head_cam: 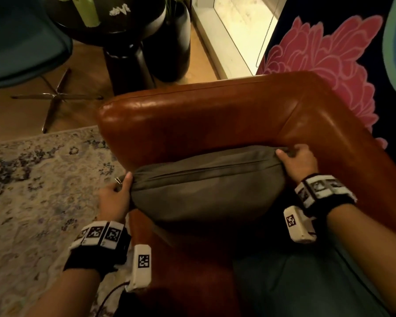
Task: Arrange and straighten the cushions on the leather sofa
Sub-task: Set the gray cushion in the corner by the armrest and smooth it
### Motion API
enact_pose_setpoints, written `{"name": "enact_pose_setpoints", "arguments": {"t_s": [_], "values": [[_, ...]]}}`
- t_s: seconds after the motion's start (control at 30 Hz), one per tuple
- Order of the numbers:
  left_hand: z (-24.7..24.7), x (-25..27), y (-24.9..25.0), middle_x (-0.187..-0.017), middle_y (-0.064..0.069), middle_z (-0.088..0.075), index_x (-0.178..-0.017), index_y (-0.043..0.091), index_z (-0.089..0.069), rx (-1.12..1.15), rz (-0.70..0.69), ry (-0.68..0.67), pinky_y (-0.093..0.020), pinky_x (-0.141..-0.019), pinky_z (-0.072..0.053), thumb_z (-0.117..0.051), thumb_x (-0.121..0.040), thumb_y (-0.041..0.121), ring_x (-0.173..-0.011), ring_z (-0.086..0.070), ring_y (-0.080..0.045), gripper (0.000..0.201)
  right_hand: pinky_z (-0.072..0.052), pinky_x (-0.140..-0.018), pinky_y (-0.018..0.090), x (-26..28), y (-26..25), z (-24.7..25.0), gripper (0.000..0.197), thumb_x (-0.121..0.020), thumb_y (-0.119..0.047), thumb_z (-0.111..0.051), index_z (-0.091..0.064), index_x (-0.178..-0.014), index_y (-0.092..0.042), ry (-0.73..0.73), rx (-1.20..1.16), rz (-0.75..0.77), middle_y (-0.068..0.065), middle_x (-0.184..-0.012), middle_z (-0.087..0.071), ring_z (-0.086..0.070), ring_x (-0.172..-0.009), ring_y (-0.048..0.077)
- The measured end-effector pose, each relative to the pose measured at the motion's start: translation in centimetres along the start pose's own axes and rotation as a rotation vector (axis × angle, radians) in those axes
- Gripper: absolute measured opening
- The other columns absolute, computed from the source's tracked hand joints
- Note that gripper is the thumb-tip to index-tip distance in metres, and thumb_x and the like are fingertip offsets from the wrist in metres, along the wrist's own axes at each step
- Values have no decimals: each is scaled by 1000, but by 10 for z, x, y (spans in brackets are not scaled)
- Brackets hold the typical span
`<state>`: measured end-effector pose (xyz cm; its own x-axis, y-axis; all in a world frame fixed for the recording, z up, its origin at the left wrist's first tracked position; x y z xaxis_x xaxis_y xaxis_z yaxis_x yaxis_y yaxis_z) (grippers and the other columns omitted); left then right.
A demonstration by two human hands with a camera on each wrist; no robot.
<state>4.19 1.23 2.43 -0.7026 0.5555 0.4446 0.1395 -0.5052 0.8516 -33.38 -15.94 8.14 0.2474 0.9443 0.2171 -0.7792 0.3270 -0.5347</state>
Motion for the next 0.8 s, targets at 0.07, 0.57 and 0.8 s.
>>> {"name": "enact_pose_setpoints", "arguments": {"t_s": [0.07,0.57,0.8], "values": [[-4,-1,5,-77,-11,-65,-74,19,-63,-6,12,33,-57,-83,-54,-64,-78,60,-85,-67,-37,42,-19,-117,49,27,-36,-24,61,-98,-40,-52,-40,-146,-5,111,165,253,18,-151,-40,-32,-143,35],[-5,4,7,-63,-18,-55,-67,3,-52,-135,-138,58,-46,-55,-51,-54,-88,57,-58,-56,-32,58,-8,-120,44,21,-23,-88,71,-98,-55,6,-25,-155,-27,-239,683,594,2,-163,-24,-20,-150,25],[-20,-7,10,-85,-2,-66,-84,22,-60,-29,-162,55,-46,-79,-55,-60,-80,64,-83,-64,-20,42,-4,-119,60,73,-97,-110,61,-102,-49,-9,-10,-158,-25,-322,518,594,2,-166,-7,-5,-152,27]]}}
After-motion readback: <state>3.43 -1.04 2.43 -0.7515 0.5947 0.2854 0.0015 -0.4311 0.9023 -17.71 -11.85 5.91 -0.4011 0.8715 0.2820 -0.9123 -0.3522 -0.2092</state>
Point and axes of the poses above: each hand's wrist, its own x-axis away from the middle knuckle, its own z-axis out of the back of the hand, y = z × x, the point moved 1 cm from there along -x, towards the middle knuckle
